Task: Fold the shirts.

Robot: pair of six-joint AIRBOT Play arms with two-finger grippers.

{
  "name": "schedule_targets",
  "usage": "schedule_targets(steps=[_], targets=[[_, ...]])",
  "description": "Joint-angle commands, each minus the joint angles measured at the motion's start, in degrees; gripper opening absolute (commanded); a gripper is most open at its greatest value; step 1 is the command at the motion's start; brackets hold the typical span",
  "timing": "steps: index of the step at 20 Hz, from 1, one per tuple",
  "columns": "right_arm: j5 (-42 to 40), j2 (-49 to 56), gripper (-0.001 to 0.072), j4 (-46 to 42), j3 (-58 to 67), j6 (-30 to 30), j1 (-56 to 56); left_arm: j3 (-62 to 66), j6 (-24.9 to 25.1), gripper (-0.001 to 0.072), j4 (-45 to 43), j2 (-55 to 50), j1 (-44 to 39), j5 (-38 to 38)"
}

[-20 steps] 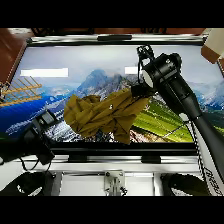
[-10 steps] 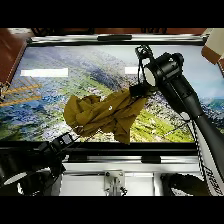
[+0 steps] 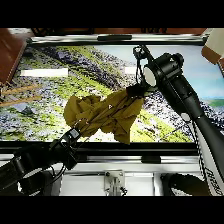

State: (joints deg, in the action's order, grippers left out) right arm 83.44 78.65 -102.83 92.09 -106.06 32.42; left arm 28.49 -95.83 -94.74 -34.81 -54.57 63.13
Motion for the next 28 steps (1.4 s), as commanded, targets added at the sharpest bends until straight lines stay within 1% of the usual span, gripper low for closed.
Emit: schedule_targets(steps=[1, 4, 7, 9, 11, 17, 18, 20, 22, 23, 25, 27, 28], targets=[[-0.26, -1.05, 0.0068, -1.33, 0.11, 1.01, 0.04, -0.07, 4.63, 0.0047, 0.15, -1.86, -0.04, -1.95], [-0.11, -1.81, 0.0068, -2.51, 0.11, 1.18, 0.07, 0.85, 4.52, 0.0047, 0.28, -1.22, -0.07, 0.31], [-0.13, -1.86, 0.0068, -2.51, 0.11, 1.18, 0.07, 0.94, 5.38, 0.0047, 1.11, -0.42, -0.17, 0.57], [-0.13, -1.86, 0.0068, -2.75, 0.11, 1.18, 0.04, 0.92, 6.69, 0.0047, 3.8, -0.42, -1.27, 0.5], [-0.13, -1.86, 0.0068, -2.73, 0.11, 1.16, 0.04, 0.92, 6.43, 0.0047, 4.35, -0.48, -3.34, 0.24], [0.87, -1.88, 0.0068, -2.49, 0.11, 0.44, 0.07, 0.92, 2.05, 0.0046, 4.11, -0.57, -6.12, -1.29], [1.09, -2.05, 0.0068, -2.27, 0.11, 0.44, 0.07, 0.92, 1.07, 0.0047, 2.6, -0.59, -6.1, -1.88], [1.4, -2.84, 0.0068, -2.14, 0.11, 0.46, 0.07, 0.92, -4.13, 0.0047, -2.47, -0.59, -5.6, -2.29], [1.33, -4.09, 0.0068, -2.16, 0.11, 0.76, 0.07, 0.92, -4.94, 0.0047, -4.7, -0.59, -3.23, -2.34], [1.36, -4.76, 0.0068, -2.12, 0.11, 1.38, 0.07, 0.94, -4.31, 0.0047, -5.4, -0.57, -1.53, -2.58], [1.22, -6.03, 0.0068, -1.7, 0.11, 2.03, 0.07, 0.96, 0.83, 0.0046, -3.72, -0.92, 2.1, -4.28], [-0.48, -7.13, 0.0068, -0.52, 0.11, 3.28, 0.07, 0.98, 8.39, 0.0046, 2.91, -2.43, 3.37, -7.65], [-1.7, -7.48, 0.0068, 0.31, 0.11, 3.63, 0.07, 1.01, 9.42, 0.0047, 4.7, -3.82, 3.34, -8.44]])
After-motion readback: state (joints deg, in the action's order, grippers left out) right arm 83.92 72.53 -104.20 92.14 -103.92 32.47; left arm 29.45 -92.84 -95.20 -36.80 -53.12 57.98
